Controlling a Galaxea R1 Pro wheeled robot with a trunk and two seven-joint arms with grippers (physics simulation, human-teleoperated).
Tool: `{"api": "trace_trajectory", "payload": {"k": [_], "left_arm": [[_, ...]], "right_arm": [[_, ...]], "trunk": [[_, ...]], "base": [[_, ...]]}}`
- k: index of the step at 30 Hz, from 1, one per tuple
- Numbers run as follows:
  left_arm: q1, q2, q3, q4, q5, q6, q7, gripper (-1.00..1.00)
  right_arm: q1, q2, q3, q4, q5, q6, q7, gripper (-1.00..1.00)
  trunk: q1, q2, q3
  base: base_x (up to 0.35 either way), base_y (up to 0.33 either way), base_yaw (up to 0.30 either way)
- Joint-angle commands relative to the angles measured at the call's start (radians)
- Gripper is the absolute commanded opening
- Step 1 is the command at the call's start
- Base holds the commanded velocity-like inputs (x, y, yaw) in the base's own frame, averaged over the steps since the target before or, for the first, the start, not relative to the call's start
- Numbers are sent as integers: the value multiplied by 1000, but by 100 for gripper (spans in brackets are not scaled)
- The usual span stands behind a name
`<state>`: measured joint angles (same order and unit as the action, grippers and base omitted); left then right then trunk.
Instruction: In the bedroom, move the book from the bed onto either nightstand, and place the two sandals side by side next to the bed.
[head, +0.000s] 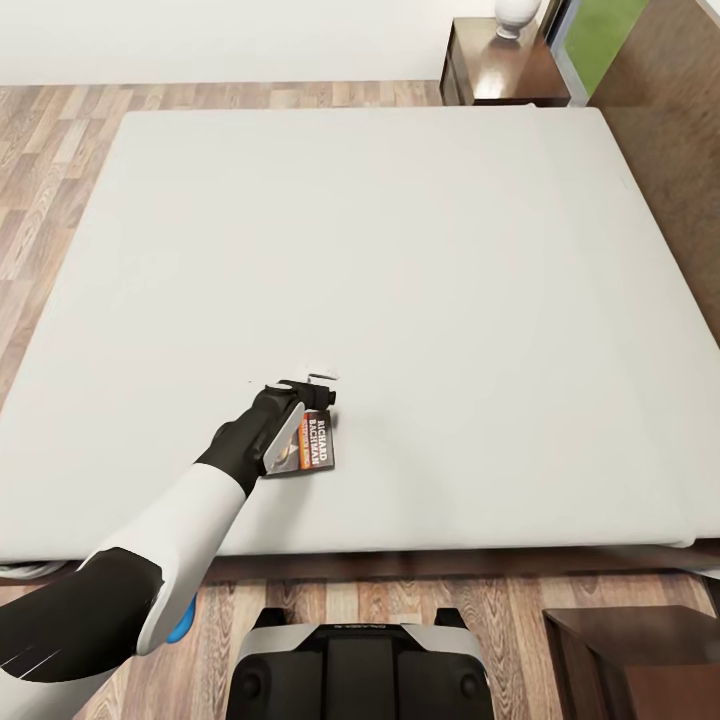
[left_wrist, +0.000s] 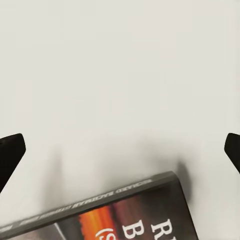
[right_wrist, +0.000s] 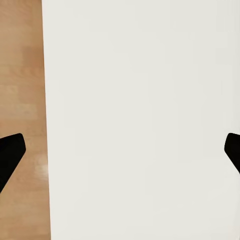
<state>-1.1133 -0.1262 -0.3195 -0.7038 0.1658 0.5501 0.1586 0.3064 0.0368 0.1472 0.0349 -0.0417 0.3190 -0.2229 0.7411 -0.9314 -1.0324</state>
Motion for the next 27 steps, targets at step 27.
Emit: {"api": "trace_trajectory", "payload": {"k": [27], "left_arm": [[0,2,-4,-2,11,4,9,100]], "right_arm": [[0,2,8,-1,-4,5,-3,100]], "trunk": [[27,-50,-22]], "base": [[0,0,0]]}}
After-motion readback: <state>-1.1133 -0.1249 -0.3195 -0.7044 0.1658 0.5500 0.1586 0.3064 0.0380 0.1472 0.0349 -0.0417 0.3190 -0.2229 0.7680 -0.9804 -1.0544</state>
